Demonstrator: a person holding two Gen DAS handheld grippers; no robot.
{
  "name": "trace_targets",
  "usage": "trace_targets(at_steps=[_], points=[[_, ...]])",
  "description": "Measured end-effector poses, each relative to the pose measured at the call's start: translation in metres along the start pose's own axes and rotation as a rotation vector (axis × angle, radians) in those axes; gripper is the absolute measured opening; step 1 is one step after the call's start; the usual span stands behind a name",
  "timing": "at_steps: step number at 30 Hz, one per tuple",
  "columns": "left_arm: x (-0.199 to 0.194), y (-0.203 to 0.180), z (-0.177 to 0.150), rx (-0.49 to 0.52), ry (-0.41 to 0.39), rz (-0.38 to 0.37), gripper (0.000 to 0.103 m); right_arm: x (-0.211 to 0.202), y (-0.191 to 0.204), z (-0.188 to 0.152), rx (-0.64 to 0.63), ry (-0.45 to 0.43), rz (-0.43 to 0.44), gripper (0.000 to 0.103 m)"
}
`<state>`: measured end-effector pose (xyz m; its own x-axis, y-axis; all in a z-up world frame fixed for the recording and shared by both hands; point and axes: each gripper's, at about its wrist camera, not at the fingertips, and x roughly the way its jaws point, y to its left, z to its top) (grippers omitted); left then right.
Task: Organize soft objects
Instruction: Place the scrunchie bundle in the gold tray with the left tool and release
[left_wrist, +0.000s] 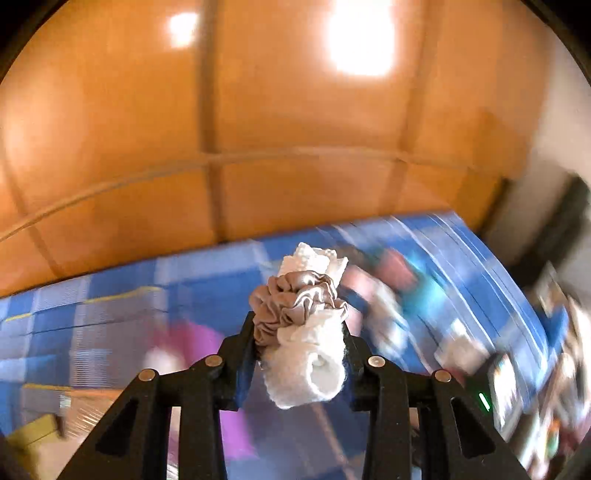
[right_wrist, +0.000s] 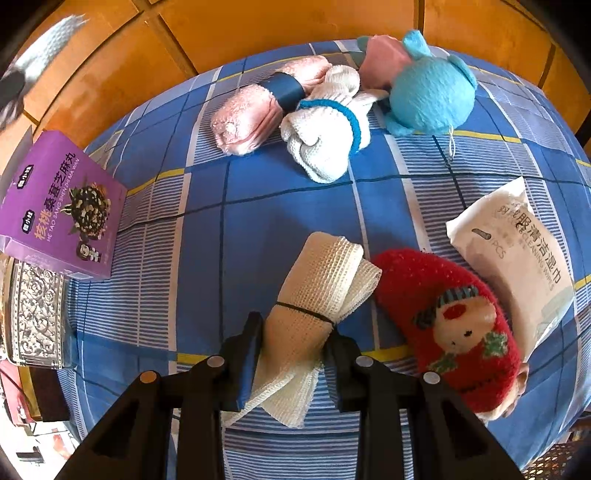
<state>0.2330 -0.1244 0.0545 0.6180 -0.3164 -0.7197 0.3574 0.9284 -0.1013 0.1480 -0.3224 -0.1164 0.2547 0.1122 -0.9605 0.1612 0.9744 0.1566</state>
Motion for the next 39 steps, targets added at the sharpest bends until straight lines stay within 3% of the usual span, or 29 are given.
trace_targets(at_steps=[3, 6, 11, 17, 21, 24, 29, 34, 37, 39], points=[[-0.018, 0.054, 0.02, -0.076, -0.047, 0.129, 0.037, 0.002, 0.002, 0.0, -0.008, 0.0, -0.006, 0.03], [-0.05, 0.11, 0.015, -0.131, -0.096, 0.231, 0.037, 0.002, 0.006, 0.0, -0.023, -0.004, -0.018, 0.031], [-0.107, 0.175, -0.038, -0.189, -0.146, 0.303, 0.037, 0.004, 0.013, -0.002, -0.041, -0.011, -0.037, 0.031], [-0.161, 0.203, -0.143, -0.235, -0.159, 0.293, 0.038, 0.005, 0.024, -0.005, -0.08, -0.025, -0.079, 0.032], [-0.168, 0.202, -0.2, -0.263, -0.123, 0.3, 0.038, 0.008, 0.032, -0.006, -0.116, -0.026, -0.111, 0.033], [-0.17, 0.209, -0.243, -0.354, -0.084, 0.292, 0.039, 0.01, 0.037, -0.007, -0.129, -0.032, -0.126, 0.033], [-0.167, 0.243, -0.28, -0.557, -0.054, 0.331, 0.041, 0.01, 0.041, -0.009, -0.144, -0.044, -0.139, 0.033], [-0.156, 0.276, -0.295, -0.685, -0.024, 0.356, 0.045, 0.008, 0.05, -0.017, -0.165, -0.06, -0.167, 0.033], [-0.149, 0.277, -0.298, -0.689, -0.022, 0.346, 0.054, 0.008, 0.054, -0.019, -0.172, -0.066, -0.174, 0.033], [-0.145, 0.269, -0.296, -0.653, -0.024, 0.322, 0.072, 0.009, 0.057, -0.02, -0.182, -0.067, -0.18, 0.033]])
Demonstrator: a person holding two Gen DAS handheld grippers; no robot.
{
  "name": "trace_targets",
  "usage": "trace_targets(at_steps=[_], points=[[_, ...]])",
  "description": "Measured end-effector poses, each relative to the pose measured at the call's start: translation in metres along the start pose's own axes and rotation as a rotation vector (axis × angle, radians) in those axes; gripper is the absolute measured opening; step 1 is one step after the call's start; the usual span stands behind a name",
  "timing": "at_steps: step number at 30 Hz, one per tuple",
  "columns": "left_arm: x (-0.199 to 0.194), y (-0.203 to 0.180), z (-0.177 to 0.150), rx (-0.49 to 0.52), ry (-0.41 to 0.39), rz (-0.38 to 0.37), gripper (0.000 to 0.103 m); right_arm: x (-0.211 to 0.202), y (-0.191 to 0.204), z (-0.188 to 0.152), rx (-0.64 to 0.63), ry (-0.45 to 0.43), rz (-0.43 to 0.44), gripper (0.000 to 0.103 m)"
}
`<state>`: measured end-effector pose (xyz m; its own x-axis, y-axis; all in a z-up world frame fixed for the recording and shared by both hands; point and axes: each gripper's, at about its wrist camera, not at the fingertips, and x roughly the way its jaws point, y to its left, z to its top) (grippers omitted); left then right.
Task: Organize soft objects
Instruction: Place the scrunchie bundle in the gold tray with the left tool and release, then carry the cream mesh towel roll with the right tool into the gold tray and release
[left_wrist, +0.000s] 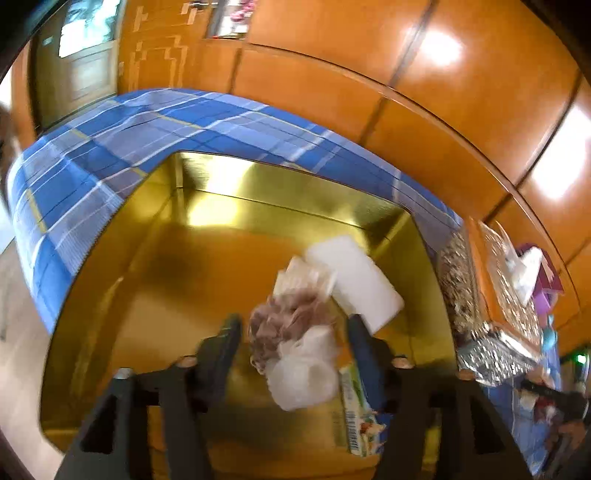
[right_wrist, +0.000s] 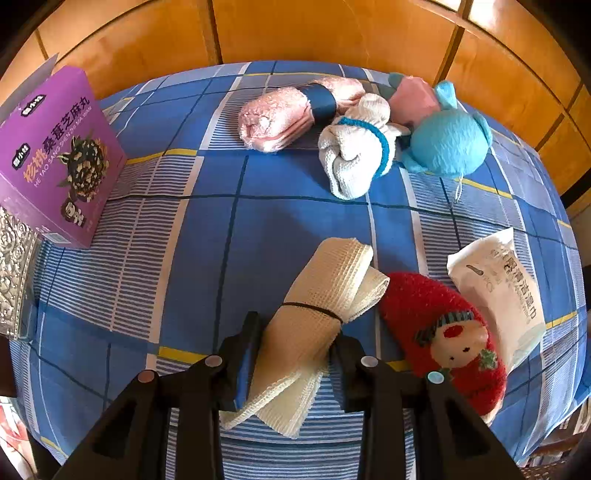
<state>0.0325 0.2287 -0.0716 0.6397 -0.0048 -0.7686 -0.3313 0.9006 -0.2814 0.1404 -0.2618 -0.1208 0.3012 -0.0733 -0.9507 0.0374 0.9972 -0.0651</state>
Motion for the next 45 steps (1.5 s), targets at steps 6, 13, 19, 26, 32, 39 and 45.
trace_targets(at_steps=[6, 13, 19, 26, 32, 39, 45], points=[[-0.007, -0.014, -0.005, 0.09, -0.038, 0.023, 0.081, 0.0, 0.0, 0.001, 0.007, 0.002, 0.006, 0.033], [-0.029, -0.023, -0.009, 0.166, -0.093, 0.048, 0.081, -0.002, 0.002, 0.006, -0.006, -0.011, 0.006, 0.025], [-0.046, -0.036, -0.014, 0.239, -0.128, 0.038, 0.081, -0.023, 0.009, 0.029, 0.013, -0.054, 0.01, 0.02], [-0.054, -0.047, -0.022, 0.295, -0.143, 0.029, 0.081, -0.053, 0.029, 0.086, -0.034, -0.14, -0.036, 0.019], [-0.058, -0.05, -0.023, 0.305, -0.144, 0.016, 0.081, -0.105, 0.048, 0.146, -0.056, -0.273, -0.064, 0.019], [-0.058, -0.05, -0.025, 0.321, -0.145, 0.018, 0.081, -0.162, 0.12, 0.184, -0.15, -0.418, 0.051, 0.019], [-0.057, -0.047, -0.027, 0.324, -0.137, 0.027, 0.081, -0.198, 0.208, 0.162, -0.364, -0.491, 0.262, 0.019]])
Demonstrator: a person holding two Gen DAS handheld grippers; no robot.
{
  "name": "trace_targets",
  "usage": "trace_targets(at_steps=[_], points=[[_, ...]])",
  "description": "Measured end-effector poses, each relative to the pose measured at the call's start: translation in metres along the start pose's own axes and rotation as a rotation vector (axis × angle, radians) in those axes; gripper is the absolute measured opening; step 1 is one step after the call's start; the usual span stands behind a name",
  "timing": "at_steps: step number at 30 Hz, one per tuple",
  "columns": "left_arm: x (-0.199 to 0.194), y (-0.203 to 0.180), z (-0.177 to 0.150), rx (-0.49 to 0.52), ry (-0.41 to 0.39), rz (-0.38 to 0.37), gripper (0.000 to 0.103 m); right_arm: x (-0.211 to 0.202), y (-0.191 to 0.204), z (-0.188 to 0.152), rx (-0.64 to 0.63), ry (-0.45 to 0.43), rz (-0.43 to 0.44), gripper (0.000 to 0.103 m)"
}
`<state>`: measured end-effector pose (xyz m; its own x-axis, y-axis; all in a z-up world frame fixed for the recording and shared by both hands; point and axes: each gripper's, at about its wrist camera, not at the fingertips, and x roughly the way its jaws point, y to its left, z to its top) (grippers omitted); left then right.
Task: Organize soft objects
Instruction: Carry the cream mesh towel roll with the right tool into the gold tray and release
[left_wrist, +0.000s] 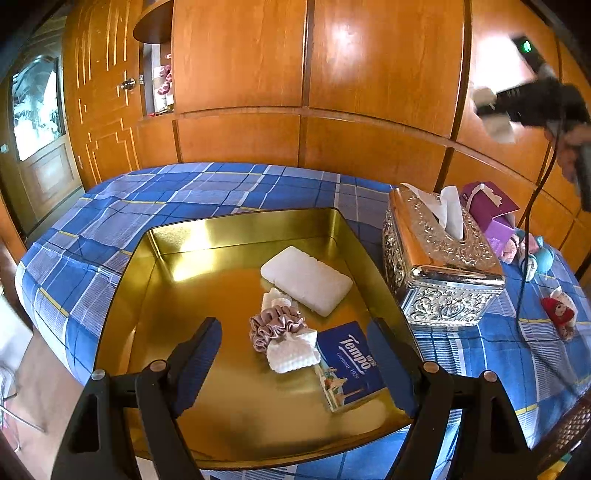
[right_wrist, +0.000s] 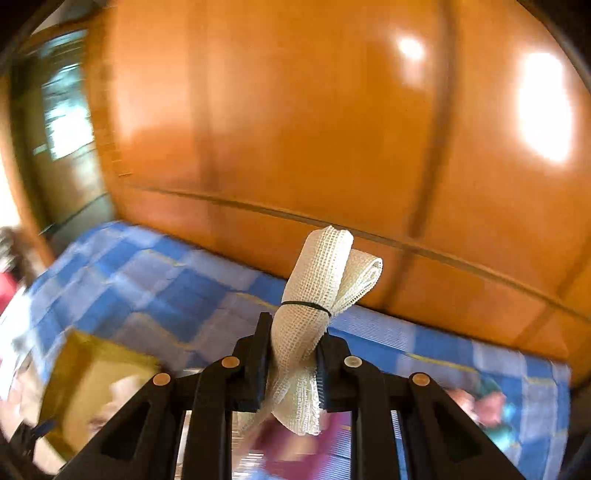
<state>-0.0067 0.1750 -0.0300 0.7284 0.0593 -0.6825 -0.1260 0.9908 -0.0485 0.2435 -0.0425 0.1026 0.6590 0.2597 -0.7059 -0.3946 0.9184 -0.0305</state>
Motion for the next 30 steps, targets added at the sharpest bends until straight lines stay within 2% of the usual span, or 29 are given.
trace_targets(at_steps=[3, 7, 9, 13, 17, 22, 26, 30], points=[[0.0, 0.004, -0.001, -0.006, 0.0, 0.004, 0.081, -0.004, 0.048, -0.008, -0.103, 0.005, 0.125, 0.019], [0.001, 0.017, 0.002, -0.015, -0.004, 0.031, 0.081, -0.005, 0.102, -0.033, -0.243, 0.051, 0.247, 0.019], [-0.001, 0.031, 0.004, -0.044, -0.016, 0.065, 0.081, -0.005, 0.129, -0.051, -0.31, 0.094, 0.319, 0.019], [-0.006, 0.07, 0.012, -0.14, -0.037, 0.128, 0.081, 0.008, 0.176, -0.084, -0.386, 0.177, 0.402, 0.02], [-0.016, 0.094, 0.016, -0.19, -0.072, 0.172, 0.081, 0.045, 0.209, -0.11, -0.413, 0.257, 0.417, 0.02], [-0.013, 0.096, 0.016, -0.195, -0.072, 0.171, 0.081, 0.084, 0.232, -0.136, -0.458, 0.316, 0.33, 0.02], [-0.01, 0.085, 0.015, -0.161, -0.062, 0.16, 0.081, 0.108, 0.242, -0.147, -0.484, 0.342, 0.254, 0.021], [-0.009, 0.081, 0.014, -0.154, -0.06, 0.154, 0.081, 0.125, 0.241, -0.154, -0.441, 0.373, 0.223, 0.029]])
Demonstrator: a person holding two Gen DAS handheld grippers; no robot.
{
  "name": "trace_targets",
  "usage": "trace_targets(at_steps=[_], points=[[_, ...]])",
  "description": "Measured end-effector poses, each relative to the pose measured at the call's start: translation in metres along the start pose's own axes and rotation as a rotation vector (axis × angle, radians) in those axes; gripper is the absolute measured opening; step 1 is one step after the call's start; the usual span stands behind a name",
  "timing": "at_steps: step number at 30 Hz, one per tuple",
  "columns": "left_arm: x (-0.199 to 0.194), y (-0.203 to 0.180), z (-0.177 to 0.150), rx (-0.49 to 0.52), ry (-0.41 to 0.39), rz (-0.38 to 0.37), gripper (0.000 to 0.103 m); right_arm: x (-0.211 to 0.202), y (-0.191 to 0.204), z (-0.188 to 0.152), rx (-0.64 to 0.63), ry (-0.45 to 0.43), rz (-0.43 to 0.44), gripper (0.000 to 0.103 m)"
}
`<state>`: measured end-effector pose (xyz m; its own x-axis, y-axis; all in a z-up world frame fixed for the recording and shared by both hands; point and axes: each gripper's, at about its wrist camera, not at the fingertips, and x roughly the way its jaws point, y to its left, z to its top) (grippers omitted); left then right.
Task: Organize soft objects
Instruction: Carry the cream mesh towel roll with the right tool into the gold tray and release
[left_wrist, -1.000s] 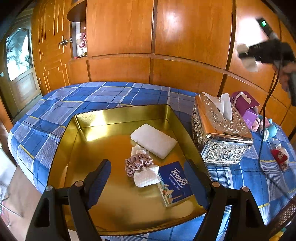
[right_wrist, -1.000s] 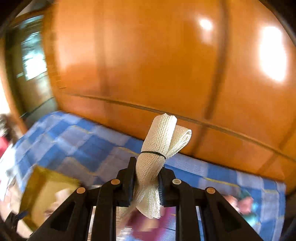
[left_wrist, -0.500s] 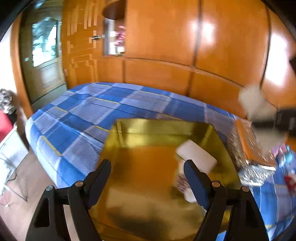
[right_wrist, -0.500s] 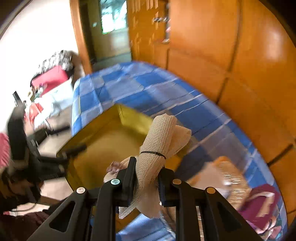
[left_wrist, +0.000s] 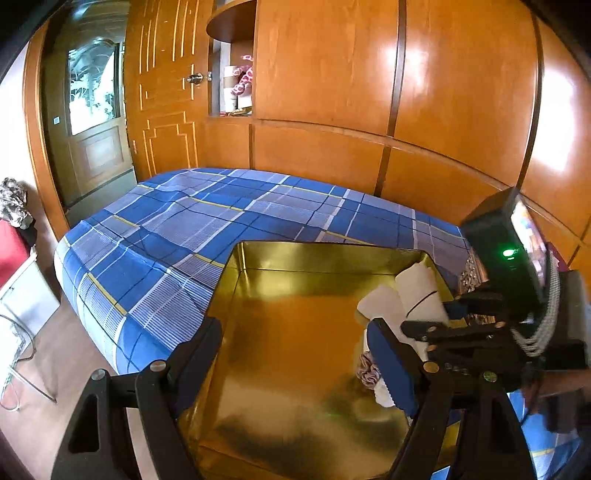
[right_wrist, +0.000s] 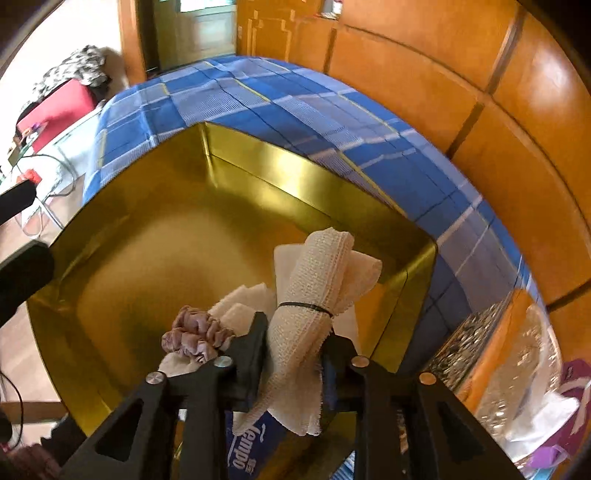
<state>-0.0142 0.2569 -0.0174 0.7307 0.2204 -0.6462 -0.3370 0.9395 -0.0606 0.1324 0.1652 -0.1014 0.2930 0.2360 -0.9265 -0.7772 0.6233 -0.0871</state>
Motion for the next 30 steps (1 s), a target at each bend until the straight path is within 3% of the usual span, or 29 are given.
trace_targets(at_steps=[20, 22, 23, 30], points=[[-0.002, -0.011, -0.006, 0.025, -0.003, -0.004, 0.081, -0.032, -0.02, -0.015, 0.175, -0.154, -0.038, 0.043], [-0.001, -0.012, -0.006, 0.027, -0.002, -0.009, 0.082, -0.039, -0.022, -0.019, 0.186, -0.174, -0.049, 0.059], [-0.002, -0.013, -0.007, 0.031, -0.001, -0.011, 0.082, -0.042, -0.023, -0.021, 0.192, -0.184, -0.054, 0.062], [0.0, -0.02, -0.011, 0.05, 0.006, -0.004, 0.085, -0.079, -0.026, -0.037, 0.198, -0.28, -0.109, 0.07]])
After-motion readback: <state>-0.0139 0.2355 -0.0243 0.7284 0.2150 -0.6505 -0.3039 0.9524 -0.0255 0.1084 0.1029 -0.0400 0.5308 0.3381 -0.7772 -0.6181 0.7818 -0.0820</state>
